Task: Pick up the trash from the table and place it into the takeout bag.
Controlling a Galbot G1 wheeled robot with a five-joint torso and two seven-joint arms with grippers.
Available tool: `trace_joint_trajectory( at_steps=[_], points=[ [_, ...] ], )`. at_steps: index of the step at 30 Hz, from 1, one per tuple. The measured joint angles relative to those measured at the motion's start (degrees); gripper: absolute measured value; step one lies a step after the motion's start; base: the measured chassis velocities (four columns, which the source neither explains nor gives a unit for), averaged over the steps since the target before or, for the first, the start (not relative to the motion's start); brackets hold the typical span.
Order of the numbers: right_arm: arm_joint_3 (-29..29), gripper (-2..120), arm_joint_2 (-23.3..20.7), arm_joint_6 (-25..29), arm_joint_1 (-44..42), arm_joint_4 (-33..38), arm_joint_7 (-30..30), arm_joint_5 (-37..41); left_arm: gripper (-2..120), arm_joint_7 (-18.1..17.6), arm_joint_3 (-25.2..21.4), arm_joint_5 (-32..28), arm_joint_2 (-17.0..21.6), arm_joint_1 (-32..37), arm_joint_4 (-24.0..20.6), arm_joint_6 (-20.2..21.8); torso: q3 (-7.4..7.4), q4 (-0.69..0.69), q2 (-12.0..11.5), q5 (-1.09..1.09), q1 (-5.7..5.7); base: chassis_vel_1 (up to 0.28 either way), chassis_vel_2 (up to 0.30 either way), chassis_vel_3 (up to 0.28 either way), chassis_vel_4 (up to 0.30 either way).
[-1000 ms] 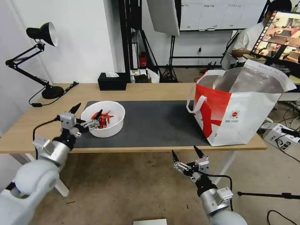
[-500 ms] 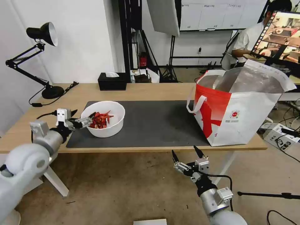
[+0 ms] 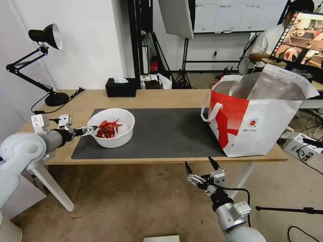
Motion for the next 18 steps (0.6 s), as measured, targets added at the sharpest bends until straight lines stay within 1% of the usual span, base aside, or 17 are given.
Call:
trace_joint_trajectory(
  at_steps=[3, 4, 6, 7, 10, 18],
  points=[
    [0.0, 100, 0.0, 0.0, 0.0, 0.0, 0.0, 0.0, 100, -1.9, 2.1, -2.8, -0.7, -3.1, 2.6, 0.5, 0.00, 0.00, 0.0, 0.00, 0.00, 0.000, 0.000, 0.000, 0.000],
    [0.0, 100, 0.0, 0.0, 0.0, 0.0, 0.0, 0.0, 100, -1.9, 2.1, -2.8, -0.7, -3.1, 2.6, 0.5, 0.00, 0.00, 0.0, 0.00, 0.00, 0.000, 0.000, 0.000, 0.000],
    [0.0, 100, 0.0, 0.0, 0.0, 0.0, 0.0, 0.0, 100, -2.6, 3.0, -4.2, -1.1, -4.7, 4.0, 0.6, 0.00, 0.00, 0.0, 0.00, 0.00, 0.000, 0.000, 0.000, 0.000],
    [0.0, 100, 0.0, 0.0, 0.0, 0.0, 0.0, 0.0, 100, -2.6, 3.0, -4.2, -1.1, -4.7, 4.0, 0.6, 0.00, 0.00, 0.0, 0.00, 0.00, 0.000, 0.000, 0.000, 0.000],
    [0.0, 100, 0.0, 0.0, 0.0, 0.0, 0.0, 0.0, 100, -3.1, 4.8, -5.1, -1.6, -7.0, 5.9, 0.6, 0.00, 0.00, 0.0, 0.00, 0.00, 0.000, 0.000, 0.000, 0.000],
    [0.0, 100, 0.0, 0.0, 0.0, 0.0, 0.0, 0.0, 100, -4.1, 8.2, -5.8, -3.5, -10.7, 7.8, 0.6, 0.00, -0.01, 0.0, 0.01, 0.00, 0.000, 0.000, 0.000, 0.000]
  ],
)
